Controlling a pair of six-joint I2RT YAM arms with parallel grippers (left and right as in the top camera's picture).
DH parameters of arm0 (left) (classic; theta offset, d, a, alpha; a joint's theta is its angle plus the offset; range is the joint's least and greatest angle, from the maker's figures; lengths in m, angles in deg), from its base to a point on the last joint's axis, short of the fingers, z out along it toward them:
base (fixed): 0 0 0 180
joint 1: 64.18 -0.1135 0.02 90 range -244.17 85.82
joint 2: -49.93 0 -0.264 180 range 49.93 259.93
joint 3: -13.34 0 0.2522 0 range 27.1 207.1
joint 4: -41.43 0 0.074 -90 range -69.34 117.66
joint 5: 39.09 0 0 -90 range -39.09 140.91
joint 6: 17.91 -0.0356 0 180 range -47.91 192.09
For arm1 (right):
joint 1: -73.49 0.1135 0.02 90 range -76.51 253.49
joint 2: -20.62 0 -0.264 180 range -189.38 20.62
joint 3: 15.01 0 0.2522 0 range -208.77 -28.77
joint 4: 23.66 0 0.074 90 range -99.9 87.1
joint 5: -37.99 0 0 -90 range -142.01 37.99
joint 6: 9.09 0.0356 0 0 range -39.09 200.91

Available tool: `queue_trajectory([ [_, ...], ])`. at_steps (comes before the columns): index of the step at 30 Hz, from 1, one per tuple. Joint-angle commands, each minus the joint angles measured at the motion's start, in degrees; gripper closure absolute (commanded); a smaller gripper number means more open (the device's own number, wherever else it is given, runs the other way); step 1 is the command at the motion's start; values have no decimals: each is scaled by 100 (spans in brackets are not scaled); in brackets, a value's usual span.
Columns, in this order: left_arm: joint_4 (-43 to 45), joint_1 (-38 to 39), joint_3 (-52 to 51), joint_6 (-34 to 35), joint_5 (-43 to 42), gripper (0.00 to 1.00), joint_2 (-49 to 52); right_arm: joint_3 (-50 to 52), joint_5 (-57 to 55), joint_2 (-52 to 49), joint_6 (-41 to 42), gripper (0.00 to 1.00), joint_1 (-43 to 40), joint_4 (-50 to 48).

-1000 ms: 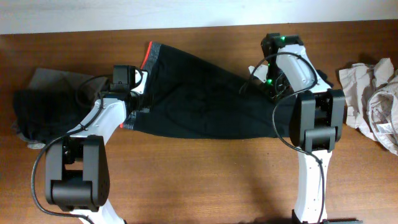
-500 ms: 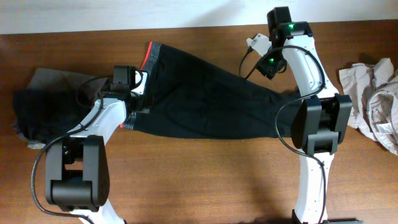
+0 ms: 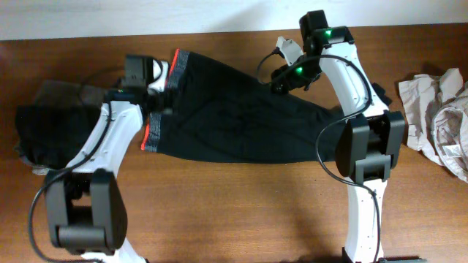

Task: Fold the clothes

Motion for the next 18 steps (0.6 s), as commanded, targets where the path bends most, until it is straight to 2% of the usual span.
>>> queue_trajectory([
  [1,-155,13,273,7,-138,25,-243,-109,365,162,1104,24,-96,55],
  [3,-299,13,271,-33,-221,25,-238,-109,437,162,1322,16,-170,131],
  [5,-468,13,271,-166,-321,25,-221,-111,511,162,1311,11,-243,286],
  [7,-629,13,269,-247,-319,25,-216,-111,249,160,1309,14,-286,509],
  [9,-691,13,269,-315,-319,25,-216,-111,-225,160,1384,26,-337,645],
  [14,-852,11,269,-315,-315,24,-219,-162,-584,173,2636,19,-903,713],
  [18,-876,7,269,-315,-317,24,-216,-160,-466,166,3499,19,-1641,671],
])
